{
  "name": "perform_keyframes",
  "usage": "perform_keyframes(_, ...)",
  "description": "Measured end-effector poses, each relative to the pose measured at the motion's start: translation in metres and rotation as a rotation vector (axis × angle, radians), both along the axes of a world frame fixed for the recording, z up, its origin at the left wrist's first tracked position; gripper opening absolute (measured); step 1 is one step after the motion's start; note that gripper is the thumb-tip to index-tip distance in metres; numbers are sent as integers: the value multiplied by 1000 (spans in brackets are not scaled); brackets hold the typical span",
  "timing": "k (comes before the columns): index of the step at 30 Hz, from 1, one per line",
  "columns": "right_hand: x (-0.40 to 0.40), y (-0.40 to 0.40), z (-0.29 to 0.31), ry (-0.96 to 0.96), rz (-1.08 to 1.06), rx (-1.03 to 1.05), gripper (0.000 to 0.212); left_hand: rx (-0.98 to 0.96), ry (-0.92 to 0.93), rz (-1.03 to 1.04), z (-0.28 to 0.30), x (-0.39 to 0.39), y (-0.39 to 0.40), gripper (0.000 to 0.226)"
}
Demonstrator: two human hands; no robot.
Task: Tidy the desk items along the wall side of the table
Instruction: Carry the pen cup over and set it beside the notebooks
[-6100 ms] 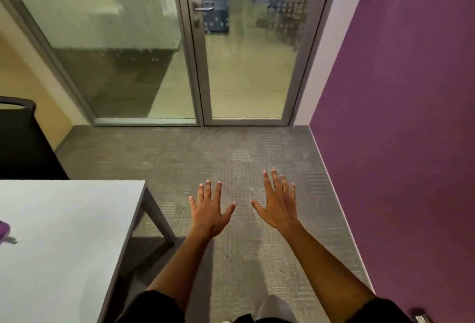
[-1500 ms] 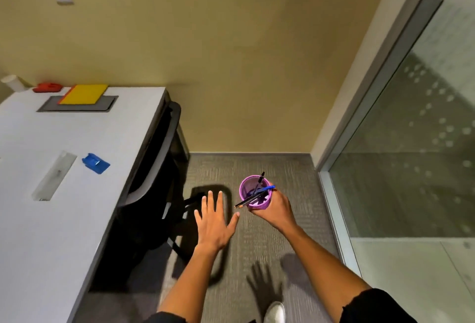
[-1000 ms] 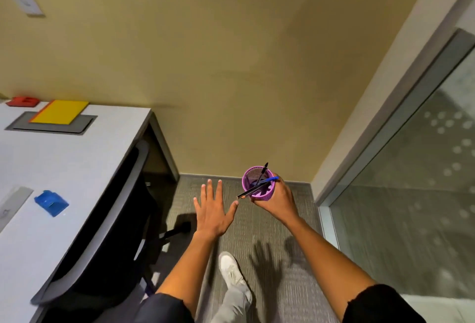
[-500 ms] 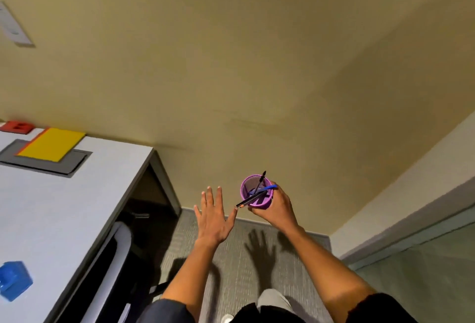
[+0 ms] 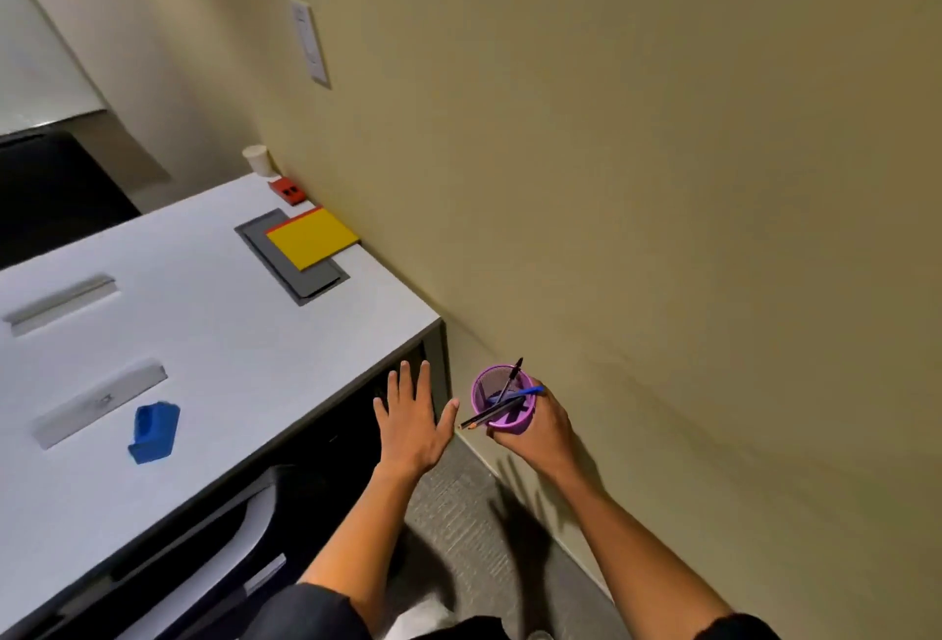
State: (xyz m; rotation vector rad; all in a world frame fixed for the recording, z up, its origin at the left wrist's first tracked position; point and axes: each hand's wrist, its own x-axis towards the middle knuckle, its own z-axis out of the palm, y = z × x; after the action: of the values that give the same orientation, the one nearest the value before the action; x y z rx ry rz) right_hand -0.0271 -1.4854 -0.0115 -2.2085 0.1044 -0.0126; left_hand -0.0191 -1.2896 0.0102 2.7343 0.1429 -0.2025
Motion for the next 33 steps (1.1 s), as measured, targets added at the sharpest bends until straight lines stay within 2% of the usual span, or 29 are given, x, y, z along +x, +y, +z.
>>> perform_keyframes(6,70,32,8,22,195,7,96,-15,5,222,0,26,36,77)
perform_keyframes(11,126,69,4,40,266,42,95,-27,32,327,-15,58,68,77)
perform_keyframes(21,250,152,4,82,293,-37,100,-99,38,415,-27,152,133,72)
perform_keyframes(33,351,231,-1,67,301,69,95,-70,101,460,-32,219,190,73)
